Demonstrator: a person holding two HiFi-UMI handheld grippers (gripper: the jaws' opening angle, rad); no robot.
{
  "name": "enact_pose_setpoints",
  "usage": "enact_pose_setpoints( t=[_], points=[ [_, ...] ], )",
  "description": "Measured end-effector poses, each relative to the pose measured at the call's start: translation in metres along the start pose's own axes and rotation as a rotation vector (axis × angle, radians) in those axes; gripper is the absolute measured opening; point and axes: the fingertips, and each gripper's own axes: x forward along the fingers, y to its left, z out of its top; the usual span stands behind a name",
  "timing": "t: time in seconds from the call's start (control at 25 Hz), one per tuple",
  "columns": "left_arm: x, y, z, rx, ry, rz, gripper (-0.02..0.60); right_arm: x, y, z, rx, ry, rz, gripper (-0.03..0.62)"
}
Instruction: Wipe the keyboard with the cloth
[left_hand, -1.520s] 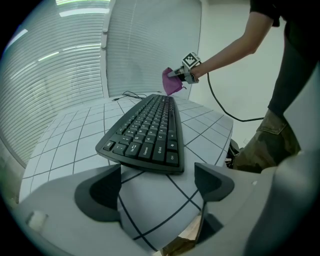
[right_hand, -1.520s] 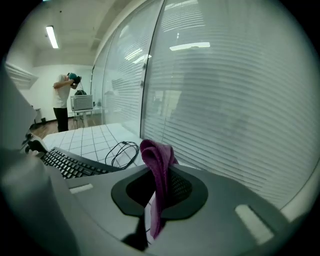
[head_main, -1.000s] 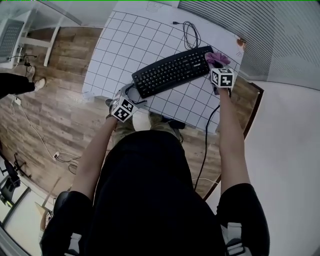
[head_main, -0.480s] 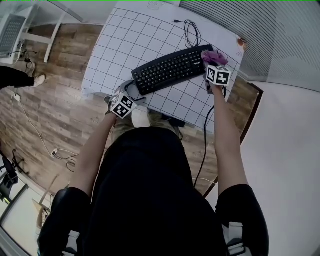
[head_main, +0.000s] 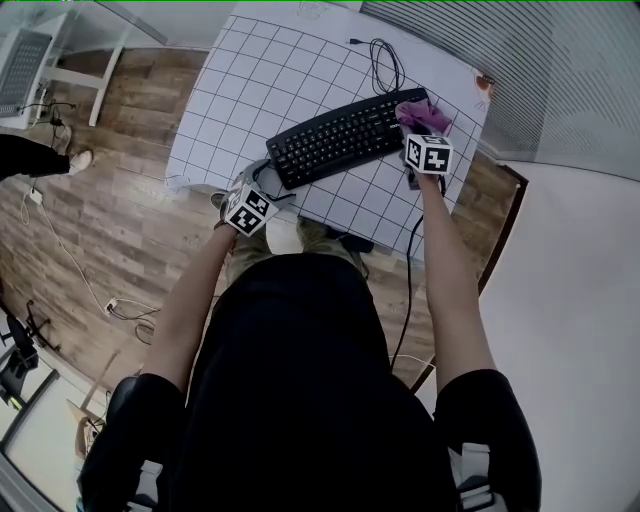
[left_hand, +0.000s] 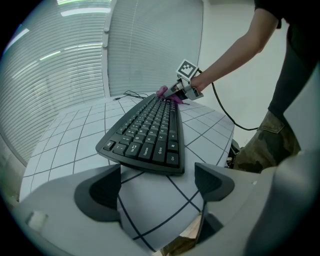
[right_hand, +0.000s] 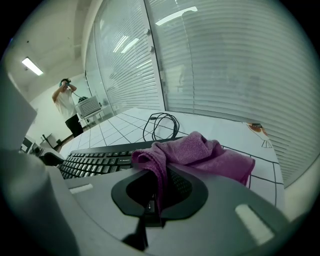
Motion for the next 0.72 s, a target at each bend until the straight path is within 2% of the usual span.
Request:
enact_pose_setpoints(
  t=[0.36,0.52,0.72],
  points=[
    [0.0,0.001,0.001,-0.026,-0.009,0.007,0.44,0.0,0.019,-0.003,-0.003,0.006,0.005,0.043],
    [0.001,0.003,0.005,-0.071,-0.028,0.024,0.44,0.0,0.028,-0.005,0.006,0.002,0.007,0.043],
    [0.001,0.003,0.004,-0.07,-0.019,0.03,0.44,0.001,0.039,-0.006,0.002,-0.001,0.009,0.043]
  ],
)
